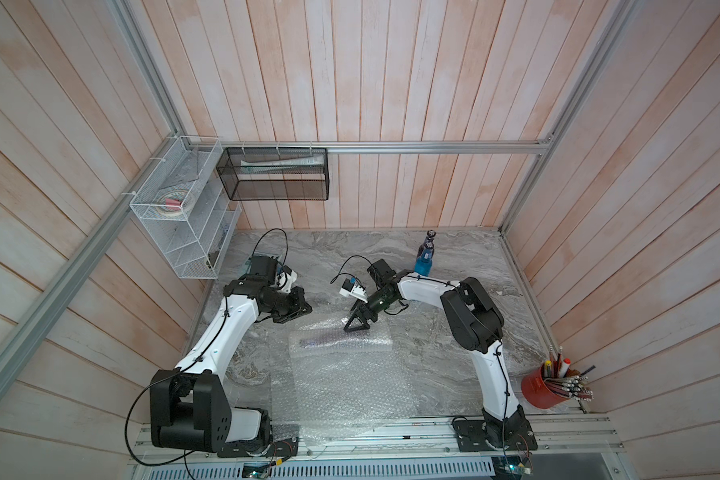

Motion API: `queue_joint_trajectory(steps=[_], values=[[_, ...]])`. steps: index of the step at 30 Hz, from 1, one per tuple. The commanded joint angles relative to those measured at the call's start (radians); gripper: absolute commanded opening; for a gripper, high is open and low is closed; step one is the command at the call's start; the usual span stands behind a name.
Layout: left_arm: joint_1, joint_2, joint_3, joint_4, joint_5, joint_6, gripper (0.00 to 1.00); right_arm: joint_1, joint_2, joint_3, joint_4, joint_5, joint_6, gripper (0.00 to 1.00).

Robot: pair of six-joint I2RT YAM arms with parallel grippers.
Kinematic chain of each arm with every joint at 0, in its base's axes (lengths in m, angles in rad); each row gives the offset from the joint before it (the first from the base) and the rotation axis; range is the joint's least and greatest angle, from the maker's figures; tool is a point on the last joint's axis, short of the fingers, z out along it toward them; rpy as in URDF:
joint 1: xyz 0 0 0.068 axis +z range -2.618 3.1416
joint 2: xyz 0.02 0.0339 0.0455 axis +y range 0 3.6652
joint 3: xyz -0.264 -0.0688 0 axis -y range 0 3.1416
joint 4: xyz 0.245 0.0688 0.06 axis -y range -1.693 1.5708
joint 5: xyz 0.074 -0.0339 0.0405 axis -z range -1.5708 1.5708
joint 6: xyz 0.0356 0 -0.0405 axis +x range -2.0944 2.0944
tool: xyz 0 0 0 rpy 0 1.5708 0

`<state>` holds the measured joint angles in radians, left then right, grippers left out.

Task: Wrap wine bottles in bubble wrap
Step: Adjust the bubble wrap on the bubble wrap.

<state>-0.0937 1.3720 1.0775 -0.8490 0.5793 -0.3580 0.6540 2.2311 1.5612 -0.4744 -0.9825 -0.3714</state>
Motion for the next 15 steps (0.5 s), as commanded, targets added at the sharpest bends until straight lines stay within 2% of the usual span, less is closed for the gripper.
queue_joint_trajectory(steps=[1,15], values=[[0.005,0.0,-0.014,0.015,0.024,0.015,0.0,0.009,-0.049,-0.02,-0.041,-0.017,-0.036,0.9],[0.005,0.016,-0.007,0.014,0.025,0.016,0.0,0.032,-0.128,-0.088,-0.028,-0.021,-0.052,0.88]])
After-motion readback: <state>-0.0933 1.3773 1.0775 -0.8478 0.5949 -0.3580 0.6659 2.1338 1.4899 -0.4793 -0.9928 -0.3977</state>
